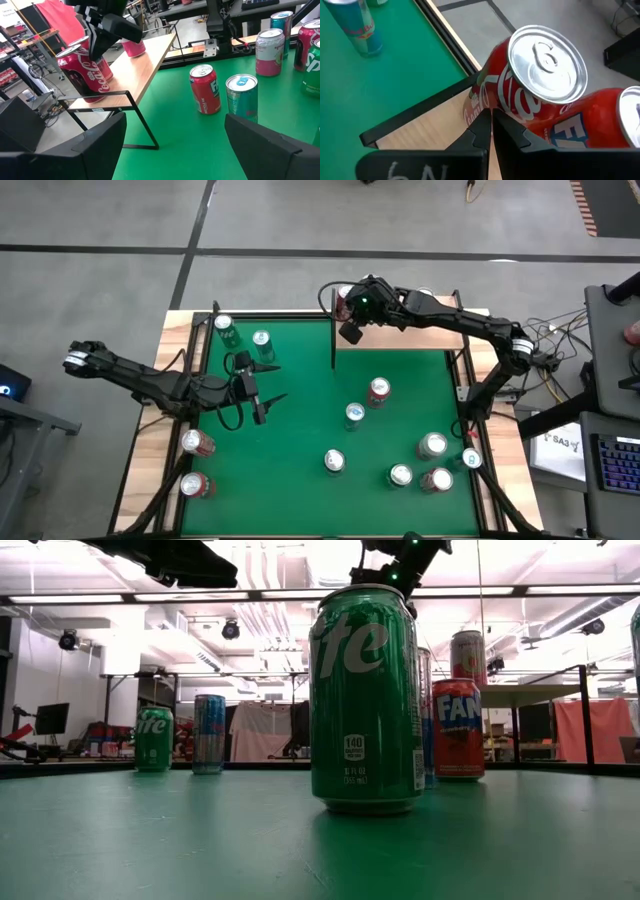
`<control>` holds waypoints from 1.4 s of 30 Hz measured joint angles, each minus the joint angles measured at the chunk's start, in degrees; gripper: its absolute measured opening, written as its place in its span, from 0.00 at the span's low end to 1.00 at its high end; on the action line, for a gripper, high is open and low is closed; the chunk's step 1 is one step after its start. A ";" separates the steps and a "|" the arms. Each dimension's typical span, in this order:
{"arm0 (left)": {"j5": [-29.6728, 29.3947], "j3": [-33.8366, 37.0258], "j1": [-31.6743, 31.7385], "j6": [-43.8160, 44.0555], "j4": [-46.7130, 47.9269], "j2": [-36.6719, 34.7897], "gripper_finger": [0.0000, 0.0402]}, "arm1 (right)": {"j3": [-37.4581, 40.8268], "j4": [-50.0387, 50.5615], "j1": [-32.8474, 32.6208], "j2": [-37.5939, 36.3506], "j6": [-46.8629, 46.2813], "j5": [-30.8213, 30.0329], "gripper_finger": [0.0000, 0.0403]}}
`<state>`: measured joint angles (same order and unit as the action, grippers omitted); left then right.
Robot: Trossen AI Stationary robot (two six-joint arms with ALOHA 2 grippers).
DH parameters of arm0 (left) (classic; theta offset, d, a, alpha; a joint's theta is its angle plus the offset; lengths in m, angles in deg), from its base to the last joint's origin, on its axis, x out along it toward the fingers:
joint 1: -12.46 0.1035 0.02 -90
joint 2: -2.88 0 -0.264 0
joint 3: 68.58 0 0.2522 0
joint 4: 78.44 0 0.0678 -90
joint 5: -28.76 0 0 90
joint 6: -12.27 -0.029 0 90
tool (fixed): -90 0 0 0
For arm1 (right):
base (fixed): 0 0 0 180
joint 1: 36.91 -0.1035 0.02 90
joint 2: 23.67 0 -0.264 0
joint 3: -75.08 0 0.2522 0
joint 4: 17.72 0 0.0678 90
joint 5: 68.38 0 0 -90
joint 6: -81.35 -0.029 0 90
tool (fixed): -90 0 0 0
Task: Place canned beverage on shelf
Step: Put the top red-white soda can on the shelf
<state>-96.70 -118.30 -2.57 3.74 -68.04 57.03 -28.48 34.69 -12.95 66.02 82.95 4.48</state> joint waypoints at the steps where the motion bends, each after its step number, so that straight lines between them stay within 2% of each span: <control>1: 0.00 0.00 0.00 -0.02 0.00 0.00 0.80 | 0.00 -0.61 0.06 0.00 0.22 0.00 0.02; 21: -0.02 0.02 0.04 -0.02 0.02 0.00 0.80 | 0.00 -4.47 1.11 0.11 2.12 -0.02 0.02; 30: -0.02 0.02 0.04 -0.01 0.10 0.00 0.80 | 0.00 0.50 1.19 -0.07 0.55 0.40 0.02; 42: -0.02 0.02 0.04 -0.02 0.11 0.00 0.80 | 0.02 -1.95 2.37 0.16 2.10 -0.94 0.02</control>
<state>-96.73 -118.28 -2.52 3.71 -67.93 57.03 -28.46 32.74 -10.57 66.18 85.05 3.54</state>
